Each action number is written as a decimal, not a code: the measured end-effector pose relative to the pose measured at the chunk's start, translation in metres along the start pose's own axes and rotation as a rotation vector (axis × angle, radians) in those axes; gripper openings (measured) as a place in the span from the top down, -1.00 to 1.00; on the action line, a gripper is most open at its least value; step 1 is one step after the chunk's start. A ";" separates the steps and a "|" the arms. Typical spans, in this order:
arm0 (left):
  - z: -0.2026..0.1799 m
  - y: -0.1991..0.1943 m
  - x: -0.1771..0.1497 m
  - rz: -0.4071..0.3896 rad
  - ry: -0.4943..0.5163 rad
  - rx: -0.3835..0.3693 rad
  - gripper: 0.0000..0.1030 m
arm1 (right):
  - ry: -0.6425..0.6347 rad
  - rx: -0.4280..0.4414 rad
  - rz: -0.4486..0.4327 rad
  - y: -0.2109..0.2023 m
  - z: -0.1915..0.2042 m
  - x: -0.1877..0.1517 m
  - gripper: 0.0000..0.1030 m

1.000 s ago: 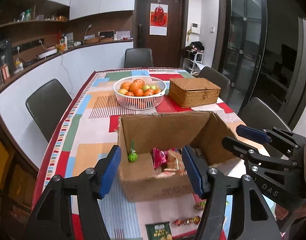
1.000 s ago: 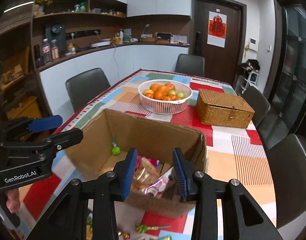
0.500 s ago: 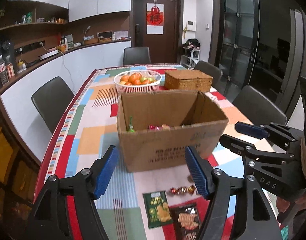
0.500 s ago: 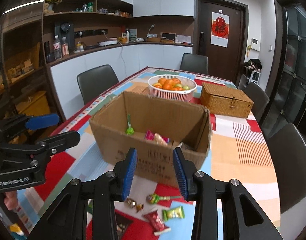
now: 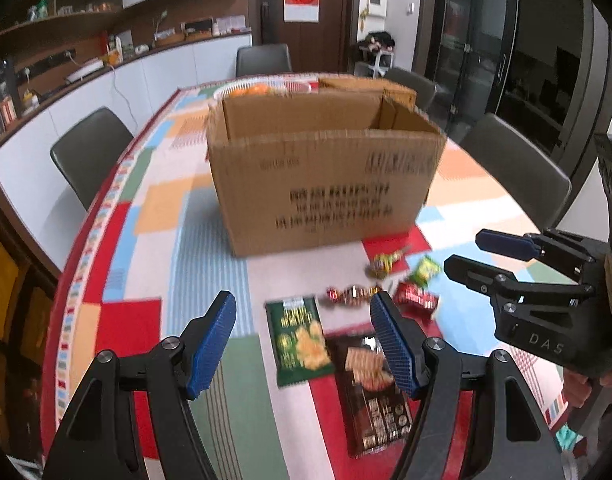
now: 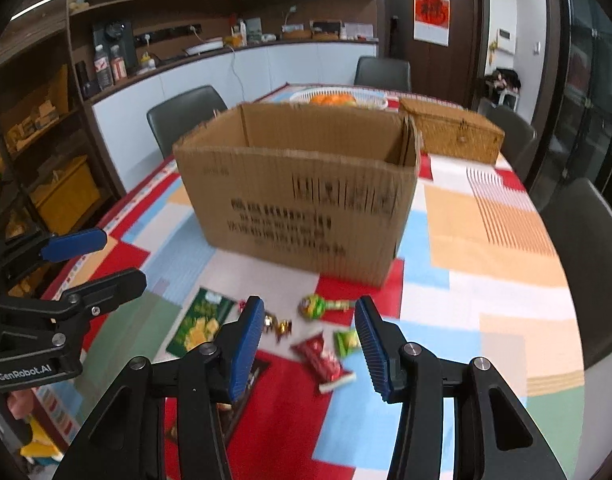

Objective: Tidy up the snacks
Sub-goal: 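Move both tools back to the remaining snacks on the table, then grasp the green cracker pack with the left tool while the right tool grasps the red candy packet, then carry both snacks into the box and open both tools, then move both tools back toward the snacks on the table, then grasp the dark cracker pack with the left tool while the right tool grasps the green-yellow candy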

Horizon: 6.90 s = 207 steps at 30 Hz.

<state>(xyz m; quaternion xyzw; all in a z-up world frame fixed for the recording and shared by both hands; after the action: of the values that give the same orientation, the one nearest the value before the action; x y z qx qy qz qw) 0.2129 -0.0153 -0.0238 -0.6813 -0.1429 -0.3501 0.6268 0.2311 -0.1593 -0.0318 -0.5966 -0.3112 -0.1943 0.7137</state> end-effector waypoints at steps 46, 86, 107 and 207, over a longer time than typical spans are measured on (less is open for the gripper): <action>0.020 0.130 -0.017 0.256 -0.096 -0.030 0.06 | 0.066 0.061 0.290 0.101 -0.011 -0.034 0.44; 0.002 -0.022 0.043 -0.146 -0.024 -0.040 0.15 | 0.052 0.093 -0.081 -0.015 0.006 0.022 0.55; 0.013 -0.054 0.119 -0.328 0.004 -0.013 0.15 | 0.046 0.101 -0.289 -0.054 0.001 0.096 0.55; -0.060 0.102 -0.043 0.304 0.013 -0.044 -0.05 | 0.107 0.013 0.192 0.063 -0.053 -0.056 -0.07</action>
<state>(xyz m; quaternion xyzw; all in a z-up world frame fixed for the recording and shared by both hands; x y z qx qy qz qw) 0.2288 -0.0799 -0.1307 -0.7063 -0.0265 -0.2585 0.6585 0.2428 -0.2025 -0.1207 -0.6079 -0.2153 -0.1545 0.7485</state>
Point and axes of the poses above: each gripper's, at about its wrist camera, not at the fingertips, and y roughly the way its jaws point, z to its left, x to its top, the point moved 1 cm from there along y, roughly the way its jaws point, and after that the axes turned 5 degrees about y, right-handed, at the moved point
